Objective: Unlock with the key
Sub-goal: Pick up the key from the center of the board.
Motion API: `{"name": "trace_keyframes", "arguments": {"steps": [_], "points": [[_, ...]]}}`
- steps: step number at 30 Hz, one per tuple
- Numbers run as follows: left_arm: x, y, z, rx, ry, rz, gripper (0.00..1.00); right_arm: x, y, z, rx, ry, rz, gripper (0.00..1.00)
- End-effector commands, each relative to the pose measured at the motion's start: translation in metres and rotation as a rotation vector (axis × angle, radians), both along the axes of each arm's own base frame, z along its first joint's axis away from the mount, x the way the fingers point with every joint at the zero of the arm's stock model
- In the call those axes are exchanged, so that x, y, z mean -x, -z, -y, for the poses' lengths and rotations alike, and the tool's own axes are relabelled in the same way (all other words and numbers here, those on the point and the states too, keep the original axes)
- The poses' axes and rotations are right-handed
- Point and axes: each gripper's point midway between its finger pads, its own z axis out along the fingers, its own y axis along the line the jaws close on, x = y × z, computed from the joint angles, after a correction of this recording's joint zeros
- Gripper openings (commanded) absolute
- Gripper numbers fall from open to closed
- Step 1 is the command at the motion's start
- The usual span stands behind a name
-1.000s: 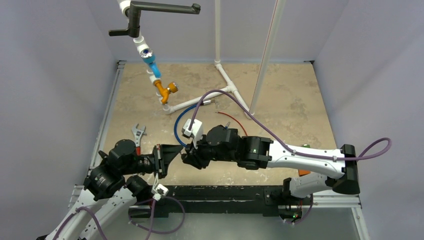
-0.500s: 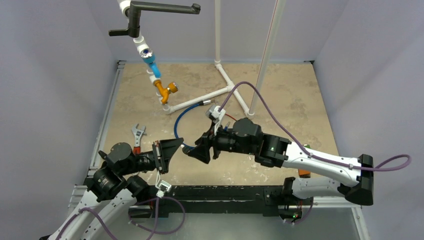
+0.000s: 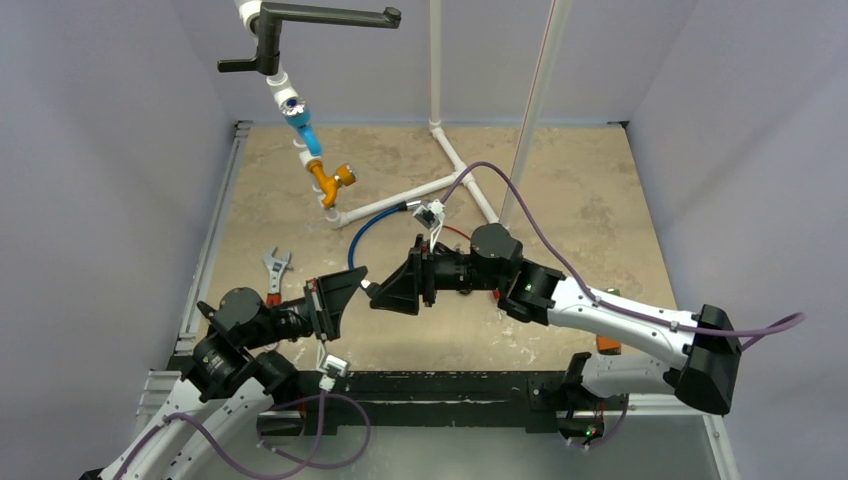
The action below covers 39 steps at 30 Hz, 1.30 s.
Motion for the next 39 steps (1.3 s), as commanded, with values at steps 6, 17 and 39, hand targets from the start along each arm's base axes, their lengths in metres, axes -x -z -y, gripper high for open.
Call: {"name": "trace_keyframes", "arguments": {"steps": [6,17,39], "points": [[0.006,-0.014,0.0,0.012,0.014,0.111,0.0,0.002,-0.035,-0.006,-0.173,-0.042,-0.032,0.42],[0.0,-0.016,-0.002,0.02,-0.018,0.128,0.0,-0.001,-0.03,-0.012,-0.181,-0.044,-0.068,0.2],[-0.016,0.08,-0.009,-0.24,-0.298,-1.052,1.0,-0.04,0.064,0.113,0.315,0.438,-0.056,0.0]]}}
